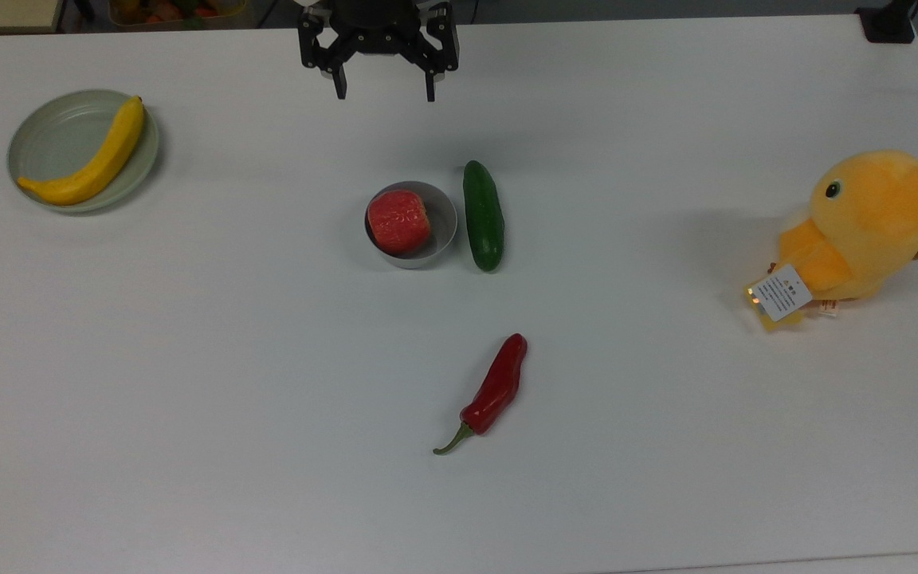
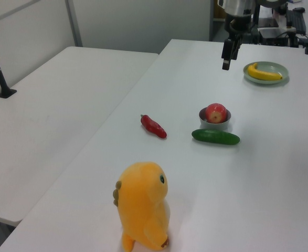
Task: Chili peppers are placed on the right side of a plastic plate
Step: 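Move the open gripper down toward the red chili pepper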
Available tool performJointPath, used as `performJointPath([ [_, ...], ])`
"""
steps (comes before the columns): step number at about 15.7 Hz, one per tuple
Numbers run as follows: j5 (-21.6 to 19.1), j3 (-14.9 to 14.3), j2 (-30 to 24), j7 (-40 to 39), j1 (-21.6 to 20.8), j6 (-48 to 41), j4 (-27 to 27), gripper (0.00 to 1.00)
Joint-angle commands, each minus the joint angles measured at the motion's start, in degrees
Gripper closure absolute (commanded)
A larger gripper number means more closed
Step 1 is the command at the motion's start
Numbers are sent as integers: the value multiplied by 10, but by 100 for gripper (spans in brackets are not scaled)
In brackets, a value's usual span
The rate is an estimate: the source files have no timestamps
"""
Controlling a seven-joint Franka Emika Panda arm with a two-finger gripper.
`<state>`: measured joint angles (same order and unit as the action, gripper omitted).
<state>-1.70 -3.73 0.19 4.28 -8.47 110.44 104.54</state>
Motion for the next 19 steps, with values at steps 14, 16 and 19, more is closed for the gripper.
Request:
performJointPath([
  [14, 4, -3, 161, 195, -8, 140, -111, 0],
  [16, 5, -4, 197, 241, -16, 143, -138, 0],
  [19, 8, -6, 248, 316, -36, 187, -166, 0],
])
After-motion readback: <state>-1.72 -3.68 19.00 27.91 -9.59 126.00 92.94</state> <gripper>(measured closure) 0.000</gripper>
